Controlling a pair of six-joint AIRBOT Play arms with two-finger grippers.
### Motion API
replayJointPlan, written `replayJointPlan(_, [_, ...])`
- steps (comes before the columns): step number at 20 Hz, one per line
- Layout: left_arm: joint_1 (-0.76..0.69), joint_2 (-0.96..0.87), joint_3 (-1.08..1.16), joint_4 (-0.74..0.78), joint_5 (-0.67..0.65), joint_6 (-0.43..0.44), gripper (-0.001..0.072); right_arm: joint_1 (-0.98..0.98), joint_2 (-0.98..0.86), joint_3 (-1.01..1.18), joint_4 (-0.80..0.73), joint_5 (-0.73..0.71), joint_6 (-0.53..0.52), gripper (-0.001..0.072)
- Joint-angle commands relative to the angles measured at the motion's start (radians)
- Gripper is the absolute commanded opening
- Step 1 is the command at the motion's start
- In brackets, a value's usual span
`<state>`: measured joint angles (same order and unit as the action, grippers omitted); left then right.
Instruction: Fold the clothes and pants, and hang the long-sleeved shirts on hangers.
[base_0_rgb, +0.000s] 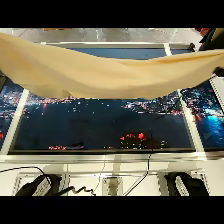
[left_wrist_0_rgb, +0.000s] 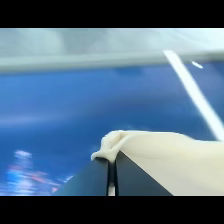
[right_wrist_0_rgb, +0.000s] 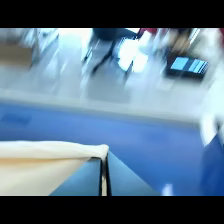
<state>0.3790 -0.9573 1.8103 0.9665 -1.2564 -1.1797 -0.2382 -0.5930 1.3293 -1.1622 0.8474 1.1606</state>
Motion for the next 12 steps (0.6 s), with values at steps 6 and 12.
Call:
replayJointPlan(6, [0.016, 0.114, -0.178, 0.323, -0.173, -0.018, 0.0018, -0.004, -0.04, 0.076, -0.079, 0.101, 0.08, 0.0006])
replayJointPlan(12, [-0.013, 0.023, -0.697, 0.148, 0.301, -0.016, 0.0019, -0.004, -0.563, 0.076, 0.196, 0.067, 0.08, 0.0008])
